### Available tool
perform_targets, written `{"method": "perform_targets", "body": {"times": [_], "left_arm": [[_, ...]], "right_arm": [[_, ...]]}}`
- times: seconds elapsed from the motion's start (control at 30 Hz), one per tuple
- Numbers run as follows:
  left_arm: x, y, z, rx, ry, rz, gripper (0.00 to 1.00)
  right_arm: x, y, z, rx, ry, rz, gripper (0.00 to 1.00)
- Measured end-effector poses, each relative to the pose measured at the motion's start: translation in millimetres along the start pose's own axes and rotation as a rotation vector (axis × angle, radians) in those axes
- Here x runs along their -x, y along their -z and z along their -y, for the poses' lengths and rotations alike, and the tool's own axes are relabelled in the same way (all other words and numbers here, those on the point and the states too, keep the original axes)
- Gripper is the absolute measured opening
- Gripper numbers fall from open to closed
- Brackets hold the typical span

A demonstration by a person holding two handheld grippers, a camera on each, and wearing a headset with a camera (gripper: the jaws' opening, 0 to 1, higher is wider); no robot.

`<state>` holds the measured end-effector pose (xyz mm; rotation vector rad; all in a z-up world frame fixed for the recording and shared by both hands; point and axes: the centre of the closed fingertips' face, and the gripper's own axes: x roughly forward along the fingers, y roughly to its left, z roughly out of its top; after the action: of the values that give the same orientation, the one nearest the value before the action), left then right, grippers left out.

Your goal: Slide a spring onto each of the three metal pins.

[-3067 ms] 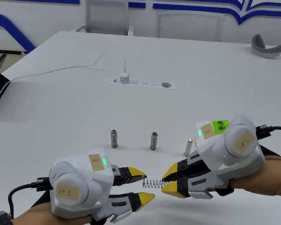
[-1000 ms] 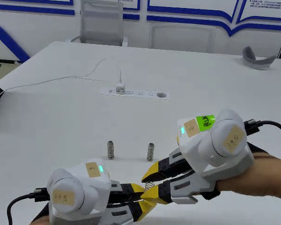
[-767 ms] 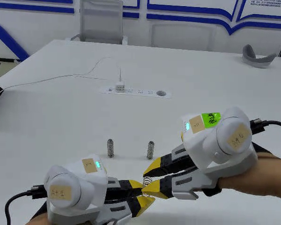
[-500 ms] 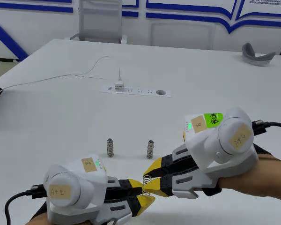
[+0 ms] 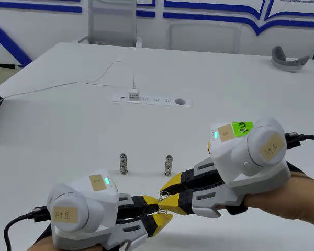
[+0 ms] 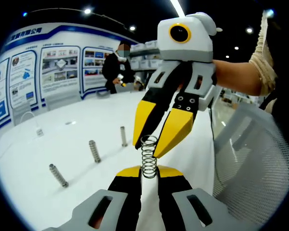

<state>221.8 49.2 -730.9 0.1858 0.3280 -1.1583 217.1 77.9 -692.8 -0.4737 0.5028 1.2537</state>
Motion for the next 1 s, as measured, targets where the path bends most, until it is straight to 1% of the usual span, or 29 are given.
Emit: {"method": "perform_targets", "body": {"times": [0.3,0.5,0.73,1.0], "left_arm": [[2.4,1.1,-8.9,0.023,-0.027,0.000,0.22],[5.4,0.2,-16.6,0.042,-0.055,0.010,0.27],[8.0,-1.4,-21.6,0.051,-0.074,0.015,0.32],[15.0,-5.8,-32.9,0.067,-0.108,0.032,0.37]], "right_arm": [[5.0,0.1,7.3,-0.011,0.020,0.002,0.12],[9.2,1.4,13.1,-0.017,0.037,0.002,0.12],[16.0,1.6,20.4,-0.026,0.061,0.008,0.12],[27.6,6.2,31.5,-0.045,0.098,0.008,0.12]]}}
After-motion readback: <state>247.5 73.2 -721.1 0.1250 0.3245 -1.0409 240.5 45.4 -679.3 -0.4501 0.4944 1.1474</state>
